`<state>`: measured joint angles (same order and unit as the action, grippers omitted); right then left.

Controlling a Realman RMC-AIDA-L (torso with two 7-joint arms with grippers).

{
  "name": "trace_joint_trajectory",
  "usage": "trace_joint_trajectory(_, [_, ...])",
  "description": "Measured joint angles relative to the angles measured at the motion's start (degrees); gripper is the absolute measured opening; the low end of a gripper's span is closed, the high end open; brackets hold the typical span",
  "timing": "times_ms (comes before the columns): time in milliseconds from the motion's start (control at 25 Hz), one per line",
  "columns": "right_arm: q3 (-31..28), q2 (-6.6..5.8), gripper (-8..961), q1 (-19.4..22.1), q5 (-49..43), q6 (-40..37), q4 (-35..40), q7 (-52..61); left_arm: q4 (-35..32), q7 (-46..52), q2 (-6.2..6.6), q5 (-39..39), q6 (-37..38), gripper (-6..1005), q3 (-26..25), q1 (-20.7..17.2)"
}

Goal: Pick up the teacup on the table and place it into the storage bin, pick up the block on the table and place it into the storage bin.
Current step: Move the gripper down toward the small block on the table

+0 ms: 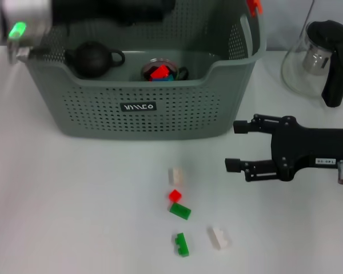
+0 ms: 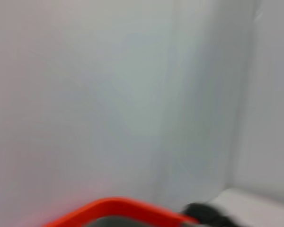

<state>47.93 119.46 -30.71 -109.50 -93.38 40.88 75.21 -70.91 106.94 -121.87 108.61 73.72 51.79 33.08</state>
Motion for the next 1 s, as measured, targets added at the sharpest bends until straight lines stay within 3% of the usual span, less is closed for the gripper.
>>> trace_joint_trajectory(120, [-0.37, 0.09, 910, -0.03, 0.03, -0.15, 0.00, -1.15, 4.13, -9.21, -0.62, -8.52, 10.20, 904, -5.04, -4.97])
trace_joint_trajectory(240, [-0.10, 0.16, 910, -0.05, -0.01, -0.58, 0.00, -2.38, 11.04, -17.75, -1.02, -12.59, 18.66, 904, -10.95, -7.55])
trace_joint_trajectory(400, [1.27, 0.12, 911, -0.40, -0.47, -1.51, 0.84, -1.79, 18.73, -25.88, -0.62, -13.06, 28.08, 903, -18.79, -9.93])
trace_joint_trajectory(440, [1.40, 0.11, 911, -0.44, -0.47, -1.73, 1.15, -1.51, 19.34, -29.62, -0.56, -9.80, 31.61, 903, -21.02, -11.24])
trace_joint_trajectory(720, [1.50, 0.08, 911, -0.38, -0.52, -2.25, 2.84, -0.26, 21.23, -37.33, -1.25, 5.93, 33.10, 901, -22.58, -13.04])
trace_joint_trajectory(1000, [1.54, 0.08, 910, -0.33, -1.82, -2.18, 2.85, -0.24, 29.76, -46.49, -1.39, 10.12, 28.86, 900, -20.75, -12.19])
